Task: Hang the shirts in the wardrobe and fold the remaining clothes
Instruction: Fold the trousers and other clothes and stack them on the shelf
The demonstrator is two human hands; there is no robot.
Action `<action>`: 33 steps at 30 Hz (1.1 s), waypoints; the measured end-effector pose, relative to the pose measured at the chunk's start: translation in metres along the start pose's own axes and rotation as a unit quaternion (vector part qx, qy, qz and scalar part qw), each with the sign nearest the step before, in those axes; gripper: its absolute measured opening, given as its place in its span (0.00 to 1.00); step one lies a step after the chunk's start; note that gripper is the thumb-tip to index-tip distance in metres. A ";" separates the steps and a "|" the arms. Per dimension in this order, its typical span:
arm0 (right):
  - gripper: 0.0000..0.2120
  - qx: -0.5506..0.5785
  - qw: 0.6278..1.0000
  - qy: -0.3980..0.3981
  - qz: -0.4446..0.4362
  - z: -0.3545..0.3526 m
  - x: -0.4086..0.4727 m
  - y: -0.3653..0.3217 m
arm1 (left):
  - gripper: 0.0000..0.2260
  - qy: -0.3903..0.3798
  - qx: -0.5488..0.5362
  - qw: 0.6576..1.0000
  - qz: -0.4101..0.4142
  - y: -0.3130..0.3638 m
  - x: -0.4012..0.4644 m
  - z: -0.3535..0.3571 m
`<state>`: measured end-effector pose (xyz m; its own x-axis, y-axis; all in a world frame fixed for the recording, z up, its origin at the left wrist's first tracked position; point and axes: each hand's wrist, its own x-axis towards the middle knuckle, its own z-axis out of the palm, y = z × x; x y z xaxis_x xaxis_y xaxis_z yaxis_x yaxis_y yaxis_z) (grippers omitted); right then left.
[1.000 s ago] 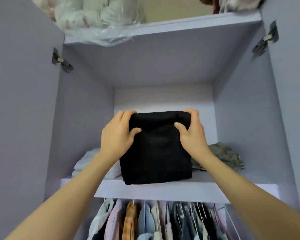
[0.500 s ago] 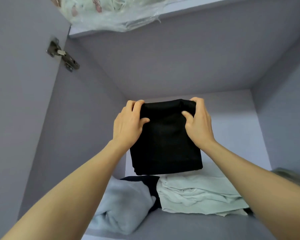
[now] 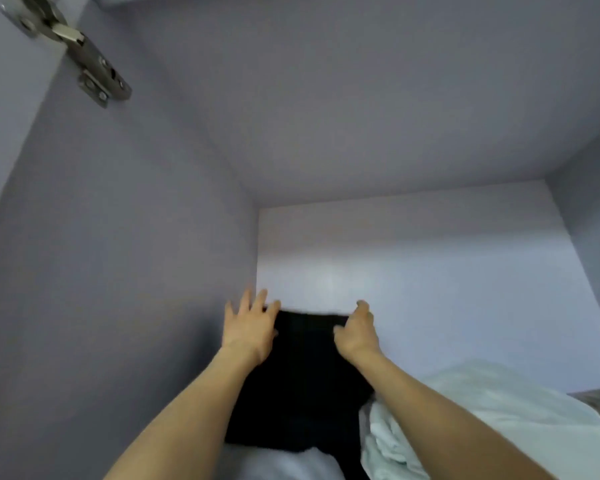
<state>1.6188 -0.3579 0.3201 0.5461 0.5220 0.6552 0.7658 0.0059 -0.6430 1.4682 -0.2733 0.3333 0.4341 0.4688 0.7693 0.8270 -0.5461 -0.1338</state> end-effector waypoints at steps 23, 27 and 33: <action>0.15 0.071 0.961 -0.115 -0.240 -0.054 -0.170 -0.027 | 0.22 0.047 0.018 0.991 -0.120 0.003 -0.216 -0.120; 0.10 0.231 0.934 -0.127 -0.243 -0.046 -0.266 -0.030 | 0.21 0.068 -0.003 0.981 -0.182 0.009 -0.326 -0.144; 0.14 0.346 0.877 -0.264 -0.205 -0.032 -0.438 -0.036 | 0.17 0.087 -0.009 0.950 -0.300 0.013 -0.516 -0.191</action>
<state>1.3629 -0.6135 0.0691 -0.1000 0.6753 0.7307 0.3716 0.7066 -0.6022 1.1867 -0.6554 0.0540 -0.1803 0.5791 0.7950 0.9000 -0.2291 0.3710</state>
